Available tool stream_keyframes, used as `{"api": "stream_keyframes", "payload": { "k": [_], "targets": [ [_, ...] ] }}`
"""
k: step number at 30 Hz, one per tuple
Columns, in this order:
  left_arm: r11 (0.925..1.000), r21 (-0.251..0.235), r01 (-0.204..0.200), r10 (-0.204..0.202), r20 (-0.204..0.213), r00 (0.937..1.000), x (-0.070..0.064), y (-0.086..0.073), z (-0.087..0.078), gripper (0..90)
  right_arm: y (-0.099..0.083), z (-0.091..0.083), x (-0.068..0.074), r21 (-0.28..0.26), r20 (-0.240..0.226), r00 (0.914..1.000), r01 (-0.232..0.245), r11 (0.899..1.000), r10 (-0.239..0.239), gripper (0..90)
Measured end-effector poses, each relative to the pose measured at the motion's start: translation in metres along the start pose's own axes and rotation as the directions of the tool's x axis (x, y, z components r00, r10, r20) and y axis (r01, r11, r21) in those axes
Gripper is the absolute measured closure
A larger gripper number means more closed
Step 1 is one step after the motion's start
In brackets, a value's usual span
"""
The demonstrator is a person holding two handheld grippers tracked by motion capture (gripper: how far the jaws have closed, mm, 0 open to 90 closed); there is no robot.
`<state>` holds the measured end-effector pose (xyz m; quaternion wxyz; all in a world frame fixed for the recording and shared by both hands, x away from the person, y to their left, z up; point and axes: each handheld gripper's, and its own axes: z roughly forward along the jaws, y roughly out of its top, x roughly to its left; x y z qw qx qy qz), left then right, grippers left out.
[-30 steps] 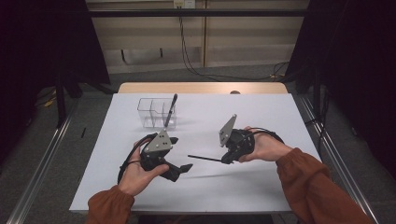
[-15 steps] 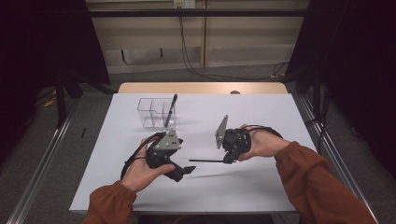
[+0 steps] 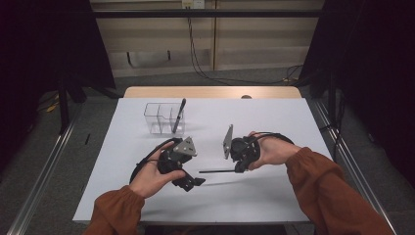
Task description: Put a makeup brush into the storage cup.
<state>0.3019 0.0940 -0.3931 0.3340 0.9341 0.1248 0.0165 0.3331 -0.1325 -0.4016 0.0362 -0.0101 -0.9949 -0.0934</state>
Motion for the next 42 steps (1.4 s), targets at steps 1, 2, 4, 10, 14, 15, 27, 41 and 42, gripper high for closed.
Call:
{"api": "stream_keyframes", "payload": {
  "k": [1, 2, 4, 10, 14, 15, 27, 41, 42],
  "targets": [
    [0.9999, 0.016, -0.003, 0.003, 0.004, 1.0, 0.001, 0.001, 0.001, 5.8, 0.0, 0.0, -0.001, -0.003, -0.002, 1.0, -0.002, 1.0, 0.002, 86.6],
    [0.9995, 0.03, -0.006, 0.005, 0.014, 0.9999, 0.002, 0.002, 0.001, 5.3, 0.0, 0.0, -0.002, -0.005, -0.001, 1.0, -0.001, 1.0, 0.001, 86.6],
    [0.9987, 0.049, 0.008, -0.011, 0.052, 0.9986, 0.004, 0.004, 0.003, 5.2, 0.0, 0.001, -0.003, -0.008, -0.003, 1.0, -0.004, 1.0, 0.004, 86.6],
    [0.9848, 0.172, -0.024, 0.005, 0.113, 0.9936, 0.006, 0.008, 0.012, 4.8, 0.002, 0.003, -0.003, -0.003, -0.011, 0.9999, 0.01, 1.0, -0.01, 86.6],
    [0.9769, 0.21, -0.042, 0.015, 0.132, 0.9912, 0.006, 0.01, 0.016, 4.3, 0.002, 0.003, -0.001, -0.001, -0.009, 0.9999, 0.014, 1.0, -0.014, 86.6],
    [0.9751, 0.216, -0.049, 0.021, 0.128, 0.9916, 0.006, 0.011, 0.016, 4.4, 0.002, 0.003, -0.001, 0.0, -0.012, 0.9999, 0.01, 1.0, -0.01, 86.6],
    [0.9729, 0.222, -0.066, 0.044, 0.104, 0.9937, 0.011, 0.014, 0.024, 28.5, 0.007, 0.007, 0.0, -0.003, -0.016, 0.9996, 0.024, 1.0, -0.024, 86.6],
    [0.9767, 0.21, -0.043, 0.021, 0.11, 0.9938, 0.013, 0.015, 0.034, 65.8, 0.007, 0.008, -0.001, -0.029, -0.009, 0.9997, 0.023, 0.999, -0.023, 86.6],
    [0.9772, 0.208, -0.044, 0.021, 0.11, 0.9937, 0.012, 0.015, 0.035, 67.0, 0.007, 0.009, -0.001, -0.026, -0.011, 0.9997, 0.023, 0.999, -0.023, 86.6]
  ]
}}
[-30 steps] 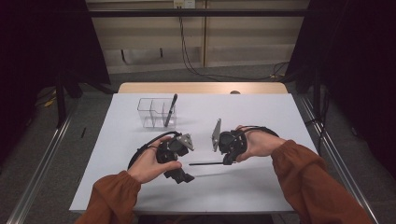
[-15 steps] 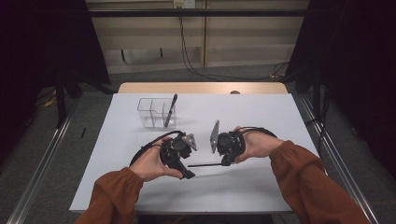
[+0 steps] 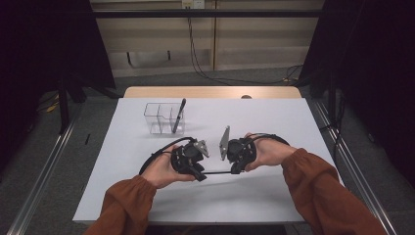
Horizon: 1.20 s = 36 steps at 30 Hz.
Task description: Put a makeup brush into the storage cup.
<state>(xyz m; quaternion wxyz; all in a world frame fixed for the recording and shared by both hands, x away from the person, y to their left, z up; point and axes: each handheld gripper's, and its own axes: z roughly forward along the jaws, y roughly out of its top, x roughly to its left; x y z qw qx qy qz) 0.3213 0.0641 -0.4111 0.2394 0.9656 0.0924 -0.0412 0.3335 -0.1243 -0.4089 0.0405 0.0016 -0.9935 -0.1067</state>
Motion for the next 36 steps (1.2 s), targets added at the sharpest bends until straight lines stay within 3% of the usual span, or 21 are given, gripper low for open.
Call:
{"api": "stream_keyframes", "payload": {
  "k": [9, 21, 26, 29, 36],
  "targets": [
    [0.9993, -0.027, -0.025, 0.025, -0.02, 0.9995, 0.0014, 0.0012, 0.0023, 77.6, -0.0014, -0.0002, -0.0003, -0.02, 0.019, 0.9998, -0.002, 1.0, 0.002, 86.6],
    [0.9999, -0.016, -0.006, 0.006, 0.017, 0.9998, 0.0081, 0.0004, 0.005, 82.7, -0.0018, 0.0017, -0.0002, -0.029, 0.028, 0.9996, -0.003, 1.0, 0.004, 86.6],
    [0.9996, -0.021, -0.021, 0.021, 0.008, 0.9997, 0.0055, 0.0012, 0.0052, 84.9, -0.0028, 0.0013, -0.0013, -0.028, 0.034, 0.9993, -0.011, 1.0, 0.012, 86.0],
    [0.9997, -0.021, -0.016, 0.017, 0.026, 0.9995, 0.006, 0.0018, 0.0045, 85.4, -0.0041, 0.0011, -0.0029, -0.036, 0.039, 0.9992, 0.001, 0.999, 0.0, 85.2],
    [0.9997, -0.021, -0.014, 0.014, 0.019, 0.9997, 0.0064, 0.0003, 0.0028, 85.8, -0.0064, 0.001, -0.0006, -0.063, 0.057, 0.9984, -0.001, 0.998, 0.004, 75.5]
  ]
}}
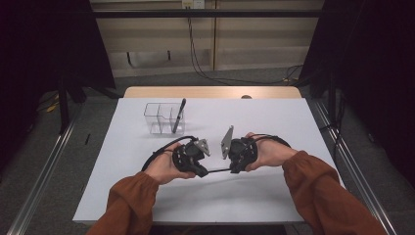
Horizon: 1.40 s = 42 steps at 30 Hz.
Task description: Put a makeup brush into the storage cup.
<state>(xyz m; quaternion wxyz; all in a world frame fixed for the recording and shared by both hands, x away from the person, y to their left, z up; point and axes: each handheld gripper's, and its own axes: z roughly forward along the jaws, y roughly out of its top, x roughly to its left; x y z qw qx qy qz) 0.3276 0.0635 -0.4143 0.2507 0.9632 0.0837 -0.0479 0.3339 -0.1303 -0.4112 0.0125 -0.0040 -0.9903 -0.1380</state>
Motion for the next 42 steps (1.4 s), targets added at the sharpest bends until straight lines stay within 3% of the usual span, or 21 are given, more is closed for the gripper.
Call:
{"api": "stream_keyframes", "payload": {
  "k": [9, 15, 32, 42],
  "targets": [
    [0.9999, 0.006, 0.01, -0.01, 0.001, 0.9999, 0.001, -0.004, 0.0, 85.8, -0.007, 0.002, 0.002, -0.046, 0.043, 0.999, -0.011, 0.999, 0.013, 50.1],
    [0.9997, -0.002, 0.024, -0.024, -0.003, 0.9997, 0.002, -0.008, -0.005, 85.8, -0.017, -0.001, 0.002, -0.081, 0.06, 0.9966, -0.052, 0.995, 0.057, 33.5],
    [0.996, -0.05, 0.074, -0.076, -0.025, 0.9968, 0.006, -0.028, -0.015, 85.7, -0.044, -0.002, 0.001, -0.15, 0.078, 0.9826, -0.155, 0.976, 0.168, 15.3],
    [0.9878, -0.105, 0.115, -0.119, -0.032, 0.9924, 0.009, -0.044, -0.018, 85.7, -0.062, -0.01, 0.004, -0.219, 0.093, 0.9703, -0.199, 0.955, 0.223, 10.0]
  ]
}}
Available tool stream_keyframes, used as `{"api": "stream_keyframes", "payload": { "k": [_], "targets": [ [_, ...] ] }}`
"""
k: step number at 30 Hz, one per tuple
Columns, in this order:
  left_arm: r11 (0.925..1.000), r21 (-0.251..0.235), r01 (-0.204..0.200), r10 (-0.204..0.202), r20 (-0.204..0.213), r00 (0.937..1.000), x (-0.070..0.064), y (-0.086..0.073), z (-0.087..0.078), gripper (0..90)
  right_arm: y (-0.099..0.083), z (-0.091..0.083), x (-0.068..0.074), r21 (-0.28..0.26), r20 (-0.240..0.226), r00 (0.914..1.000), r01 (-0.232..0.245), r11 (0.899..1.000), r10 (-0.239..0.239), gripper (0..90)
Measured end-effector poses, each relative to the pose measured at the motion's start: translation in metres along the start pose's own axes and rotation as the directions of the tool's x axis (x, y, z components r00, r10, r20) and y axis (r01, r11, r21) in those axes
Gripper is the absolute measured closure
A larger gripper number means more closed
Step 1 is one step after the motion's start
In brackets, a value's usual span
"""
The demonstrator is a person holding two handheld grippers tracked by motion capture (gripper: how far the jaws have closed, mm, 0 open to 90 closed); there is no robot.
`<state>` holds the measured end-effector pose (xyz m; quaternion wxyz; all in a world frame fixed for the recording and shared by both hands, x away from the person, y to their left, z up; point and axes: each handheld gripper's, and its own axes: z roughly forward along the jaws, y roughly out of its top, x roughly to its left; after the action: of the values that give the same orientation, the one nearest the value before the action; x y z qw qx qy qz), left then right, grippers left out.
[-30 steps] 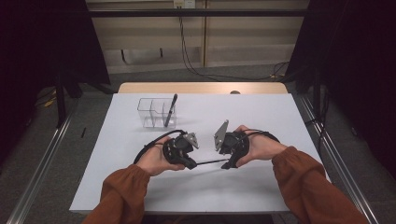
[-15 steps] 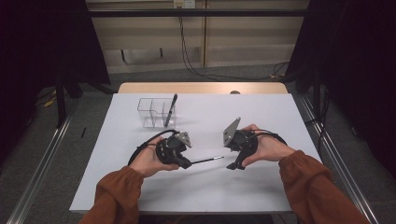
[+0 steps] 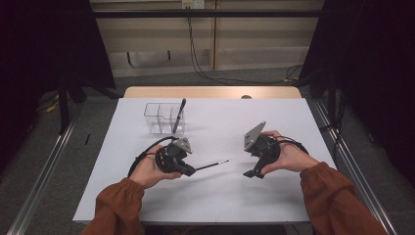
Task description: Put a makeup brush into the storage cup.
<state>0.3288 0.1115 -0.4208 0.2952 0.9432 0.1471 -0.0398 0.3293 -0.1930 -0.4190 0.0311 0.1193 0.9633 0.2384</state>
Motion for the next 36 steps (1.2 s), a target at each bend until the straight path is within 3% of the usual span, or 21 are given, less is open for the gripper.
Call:
{"api": "stream_keyframes", "payload": {
  "k": [4, 13, 18, 27, 32, 36],
  "targets": [
    [0.9988, -0.044, 0.019, -0.019, 0.002, 0.9998, 0.002, -0.005, -0.004, 85.7, -0.006, 0.0, 0.001, -0.023, 0.003, 1.0, -0.009, 1.0, 0.009, 9.2],
    [0.9938, -0.104, 0.04, -0.04, -0.004, 0.9992, 0.0, -0.014, -0.006, 85.7, -0.022, -0.002, 0.0, -0.086, -0.003, 0.997, -0.078, 0.993, 0.078, 5.1],
    [0.9834, -0.167, 0.071, -0.072, 0.0, 0.9974, 0.0, -0.022, -0.005, 85.7, -0.031, -0.004, 0.004, -0.112, -0.006, 0.9936, -0.113, 0.987, 0.113, 5.2],
    [0.9724, -0.217, 0.085, -0.091, -0.017, 0.9957, 0.0, -0.031, -0.008, 85.6, -0.043, 0.002, 0.011, -0.183, -0.033, 0.9901, -0.14, 0.973, 0.136, 4.1],
    [0.9601, -0.262, 0.098, -0.106, -0.015, 0.9943, 0.0, -0.034, -0.009, 85.7, -0.047, 0.006, 0.015, -0.201, -0.043, 0.9893, -0.145, 0.969, 0.14, 4.1],
    [0.9522, -0.287, 0.106, -0.111, -0.001, 0.9938, 0.0, -0.036, -0.008, 85.7, -0.049, 0.009, 0.018, -0.235, -0.054, 0.987, -0.16, 0.959, 0.151, 3.9]
  ]
}}
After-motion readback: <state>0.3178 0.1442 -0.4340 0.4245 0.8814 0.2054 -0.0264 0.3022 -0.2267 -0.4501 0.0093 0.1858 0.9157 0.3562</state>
